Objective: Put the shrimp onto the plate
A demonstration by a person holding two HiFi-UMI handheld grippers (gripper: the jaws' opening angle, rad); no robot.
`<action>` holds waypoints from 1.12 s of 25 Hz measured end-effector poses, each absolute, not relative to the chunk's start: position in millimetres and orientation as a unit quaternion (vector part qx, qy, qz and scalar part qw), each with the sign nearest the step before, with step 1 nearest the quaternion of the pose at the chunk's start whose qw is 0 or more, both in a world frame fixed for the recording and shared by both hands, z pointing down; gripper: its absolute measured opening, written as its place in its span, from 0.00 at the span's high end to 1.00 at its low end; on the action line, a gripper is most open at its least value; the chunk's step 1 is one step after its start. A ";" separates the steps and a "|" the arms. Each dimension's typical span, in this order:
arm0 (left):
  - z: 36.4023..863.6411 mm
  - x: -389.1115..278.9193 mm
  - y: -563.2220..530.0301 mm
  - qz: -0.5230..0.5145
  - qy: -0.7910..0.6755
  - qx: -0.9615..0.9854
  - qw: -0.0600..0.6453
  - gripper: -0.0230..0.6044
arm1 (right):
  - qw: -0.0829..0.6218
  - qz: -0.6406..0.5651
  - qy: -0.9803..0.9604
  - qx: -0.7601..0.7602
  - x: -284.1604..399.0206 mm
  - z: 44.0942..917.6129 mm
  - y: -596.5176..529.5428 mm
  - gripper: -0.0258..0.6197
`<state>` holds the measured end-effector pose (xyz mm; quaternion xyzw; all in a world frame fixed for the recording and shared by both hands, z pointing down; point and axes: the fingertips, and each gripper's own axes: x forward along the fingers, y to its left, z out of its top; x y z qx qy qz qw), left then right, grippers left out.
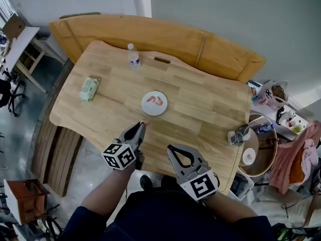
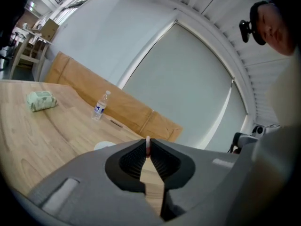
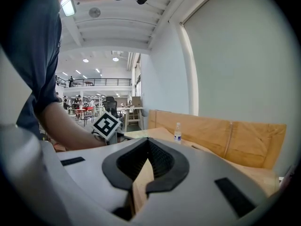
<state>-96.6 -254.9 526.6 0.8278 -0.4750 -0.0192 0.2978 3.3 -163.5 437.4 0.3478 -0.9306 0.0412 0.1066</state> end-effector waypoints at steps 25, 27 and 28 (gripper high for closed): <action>717.6 -94.9 -386.7 0.027 -0.511 0.691 0.511 0.91 | 0.165 0.066 -0.916 0.360 47.1 479.4 -199.9 0.95; 723.7 -91.0 -391.4 0.028 -0.510 0.686 0.518 0.91 | 0.163 0.067 -0.914 0.365 50.4 479.6 -203.5 0.95; 726.6 -89.4 -393.5 0.030 -0.510 0.684 0.521 0.91 | 0.163 0.067 -0.913 0.367 52.3 480.0 -204.9 0.95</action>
